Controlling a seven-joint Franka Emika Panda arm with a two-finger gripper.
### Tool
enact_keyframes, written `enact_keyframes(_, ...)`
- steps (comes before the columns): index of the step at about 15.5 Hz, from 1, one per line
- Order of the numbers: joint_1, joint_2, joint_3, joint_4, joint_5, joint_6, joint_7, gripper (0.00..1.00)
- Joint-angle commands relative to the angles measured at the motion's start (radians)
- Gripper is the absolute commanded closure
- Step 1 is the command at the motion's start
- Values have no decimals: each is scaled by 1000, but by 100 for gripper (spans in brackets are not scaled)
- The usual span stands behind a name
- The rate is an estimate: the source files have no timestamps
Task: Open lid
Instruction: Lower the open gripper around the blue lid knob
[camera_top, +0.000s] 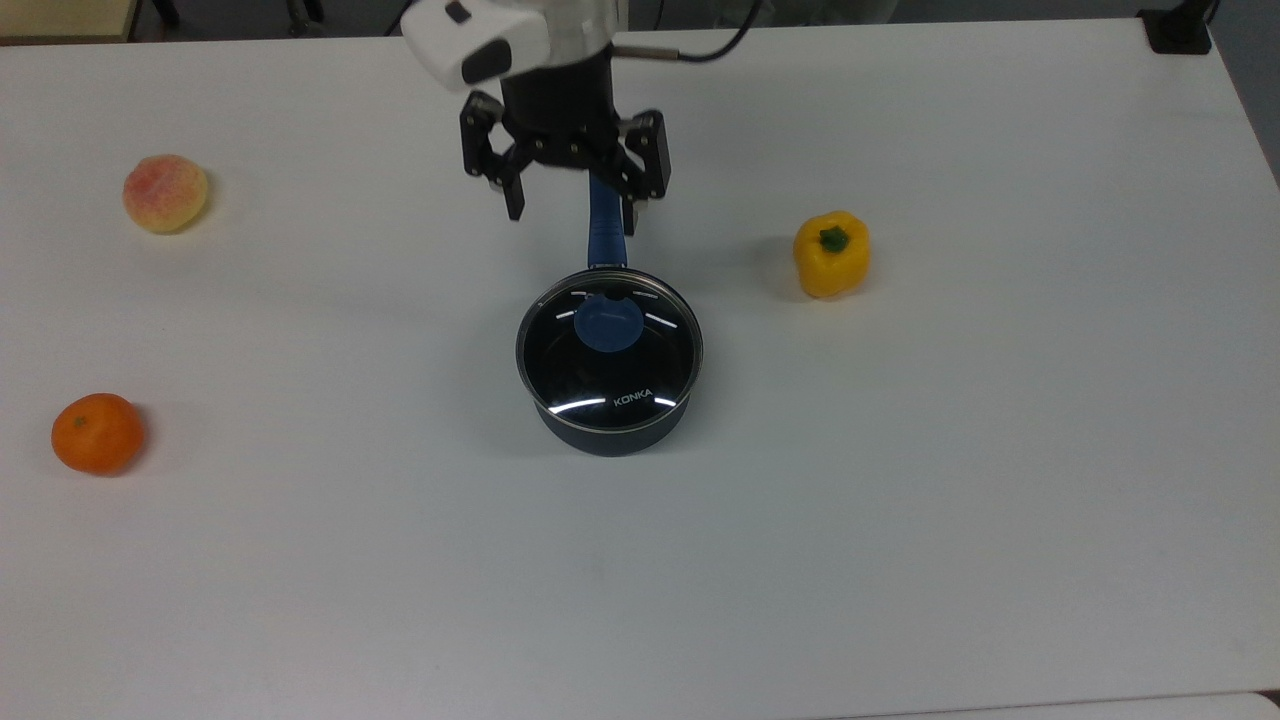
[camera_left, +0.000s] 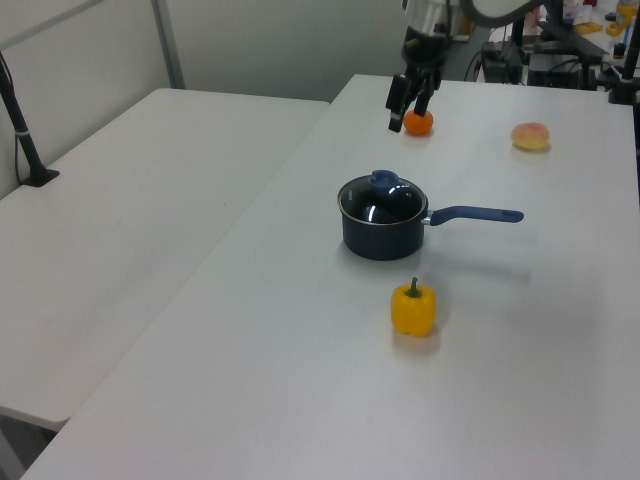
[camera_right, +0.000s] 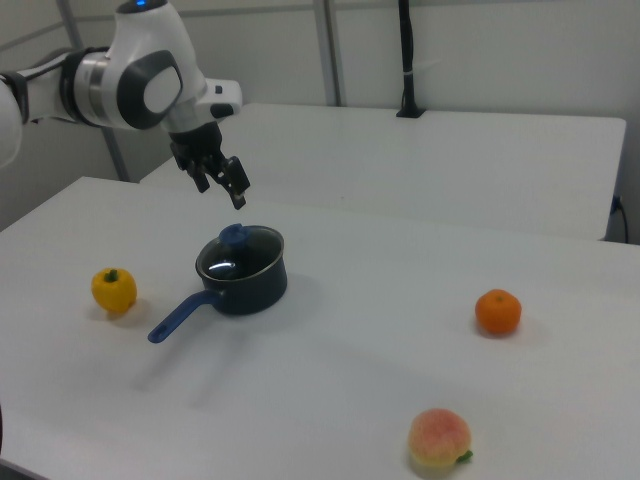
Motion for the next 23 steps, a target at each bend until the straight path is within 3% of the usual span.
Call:
enact_keyframes(1, 24, 63, 5, 16, -28, 45, 32, 0)
enact_keyframes(8, 30, 149, 33, 14, -127, 143, 135, 0)
enact_keyframes(18, 19, 184, 57, -1, -189, 194, 160, 0)
enact_keyframes(20, 21, 192, 68, -1, -200, 194, 160, 10)
enact_keyframes(23, 19, 193, 74, -2, -197, 194, 160, 42)
